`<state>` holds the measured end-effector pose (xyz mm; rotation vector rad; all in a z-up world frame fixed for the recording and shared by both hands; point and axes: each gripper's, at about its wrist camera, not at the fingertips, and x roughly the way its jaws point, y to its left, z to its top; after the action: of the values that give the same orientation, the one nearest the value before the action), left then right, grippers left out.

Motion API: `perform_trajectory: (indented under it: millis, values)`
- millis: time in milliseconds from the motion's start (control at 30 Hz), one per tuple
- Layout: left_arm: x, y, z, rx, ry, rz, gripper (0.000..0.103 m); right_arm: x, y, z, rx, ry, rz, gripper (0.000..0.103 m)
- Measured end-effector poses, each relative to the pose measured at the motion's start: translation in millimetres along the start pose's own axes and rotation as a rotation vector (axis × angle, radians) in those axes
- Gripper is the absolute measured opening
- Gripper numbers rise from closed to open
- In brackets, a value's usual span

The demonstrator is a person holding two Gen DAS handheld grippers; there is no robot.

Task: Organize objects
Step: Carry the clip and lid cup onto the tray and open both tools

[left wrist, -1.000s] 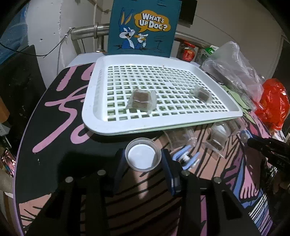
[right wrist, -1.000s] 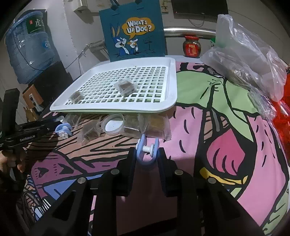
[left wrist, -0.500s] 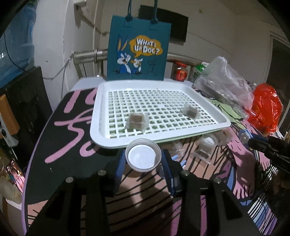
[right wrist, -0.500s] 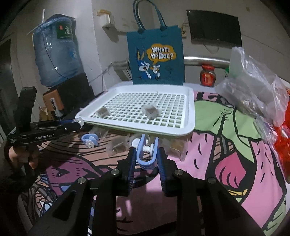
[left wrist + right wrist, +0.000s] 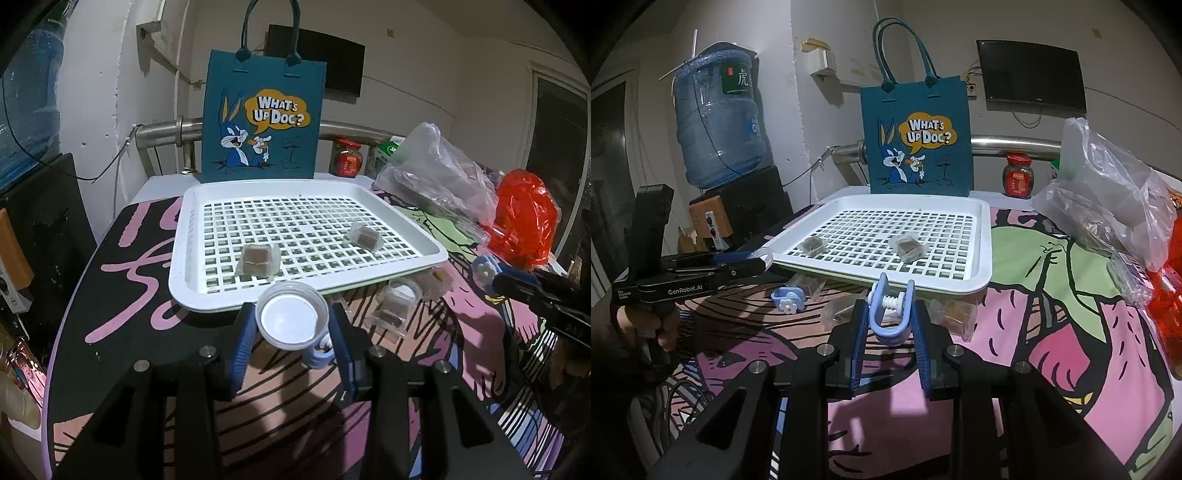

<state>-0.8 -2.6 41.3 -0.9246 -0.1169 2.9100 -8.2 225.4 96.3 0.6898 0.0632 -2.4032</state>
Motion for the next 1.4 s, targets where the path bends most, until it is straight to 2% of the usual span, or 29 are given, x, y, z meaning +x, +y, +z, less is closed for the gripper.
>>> perform_trajectory:
  millis: [1167,1400]
  values:
    - [0.9,-3.9,-1.5,0.008,0.002,-0.004,0.039,-0.9,0.7,0.0,-0.003,-0.006,0.007,0.023]
    - [6.9,-2.4,-2.3,-0.004,0.035,-0.034,0.039,2.5,-3.1,0.9,0.023,0.01,0.023,0.023]
